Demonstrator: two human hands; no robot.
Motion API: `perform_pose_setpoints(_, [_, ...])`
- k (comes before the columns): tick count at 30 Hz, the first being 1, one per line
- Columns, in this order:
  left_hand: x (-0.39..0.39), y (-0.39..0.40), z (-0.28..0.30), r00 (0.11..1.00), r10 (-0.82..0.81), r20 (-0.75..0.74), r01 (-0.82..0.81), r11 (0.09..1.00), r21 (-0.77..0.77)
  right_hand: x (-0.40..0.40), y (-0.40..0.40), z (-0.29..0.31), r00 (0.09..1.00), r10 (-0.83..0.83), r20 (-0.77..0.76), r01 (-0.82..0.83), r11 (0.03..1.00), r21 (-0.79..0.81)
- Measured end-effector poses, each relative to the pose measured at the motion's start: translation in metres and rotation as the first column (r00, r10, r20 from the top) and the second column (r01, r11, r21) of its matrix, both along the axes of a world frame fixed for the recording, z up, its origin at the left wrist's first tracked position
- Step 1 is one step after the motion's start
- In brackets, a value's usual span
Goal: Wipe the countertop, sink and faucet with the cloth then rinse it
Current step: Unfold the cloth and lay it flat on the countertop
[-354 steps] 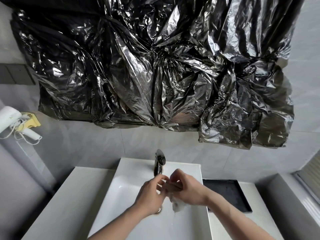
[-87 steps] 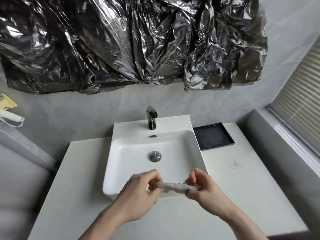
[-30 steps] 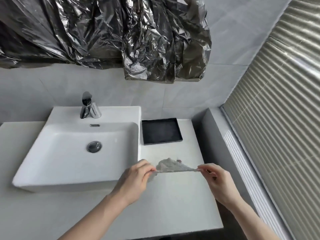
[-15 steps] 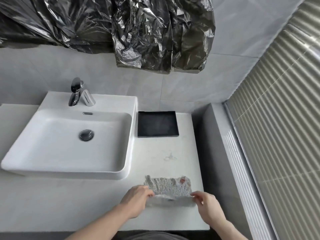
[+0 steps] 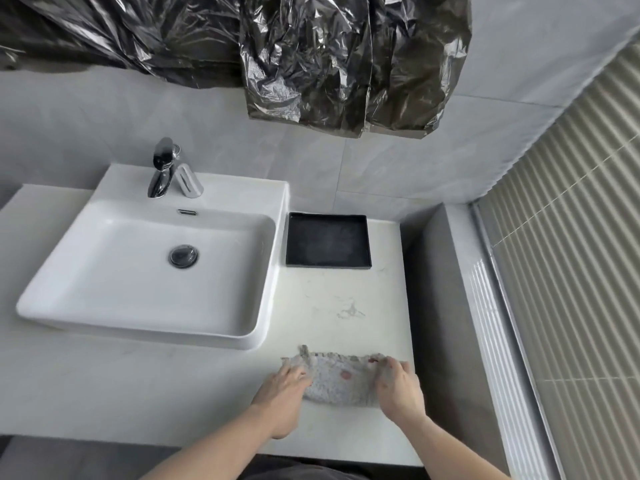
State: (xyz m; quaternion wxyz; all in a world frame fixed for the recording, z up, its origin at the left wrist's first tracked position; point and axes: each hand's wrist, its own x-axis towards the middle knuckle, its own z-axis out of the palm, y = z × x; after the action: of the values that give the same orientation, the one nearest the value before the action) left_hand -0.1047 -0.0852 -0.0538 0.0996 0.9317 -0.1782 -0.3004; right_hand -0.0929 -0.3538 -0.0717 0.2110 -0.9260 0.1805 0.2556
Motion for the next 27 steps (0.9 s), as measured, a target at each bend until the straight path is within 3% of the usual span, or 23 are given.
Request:
perform_pose_setpoints(4, [-0.005, 0.006, -0.002, 0.996, -0.032, -0.084, 0.036, 0.998, 0.054, 0.006, 0.000, -0.009, 0.984, -0.172, -0.043, 0.174, 0.983, 0.059])
perform_pose_setpoints(7, [-0.006, 0.010, -0.002, 0.994, -0.032, -0.101, 0.034, 0.999, 0.022, 0.011, 0.002, 0.000, 0.976, -0.198, -0.089, 0.205, 0.976, 0.076])
perform_pose_setpoints(14, [-0.008, 0.017, -0.002, 0.982, 0.184, -0.040, -0.188, 0.961, -0.203, 0.019, 0.023, 0.040, 0.962, -0.261, -0.084, 0.274, 0.900, 0.339])
perform_pose_setpoints(23, [-0.008, 0.035, 0.005, 0.894, 0.430, -0.127, -0.448, 0.869, -0.212, 0.035, 0.117, 0.055, 0.972, -0.093, -0.218, 0.200, 0.813, 0.547])
perform_pose_setpoints(27, [-0.007, 0.038, 0.005, 0.873, 0.458, -0.166, -0.483, 0.857, -0.180, 0.034, 0.126, 0.045, 0.987, 0.065, -0.146, -0.006, 0.928, 0.373])
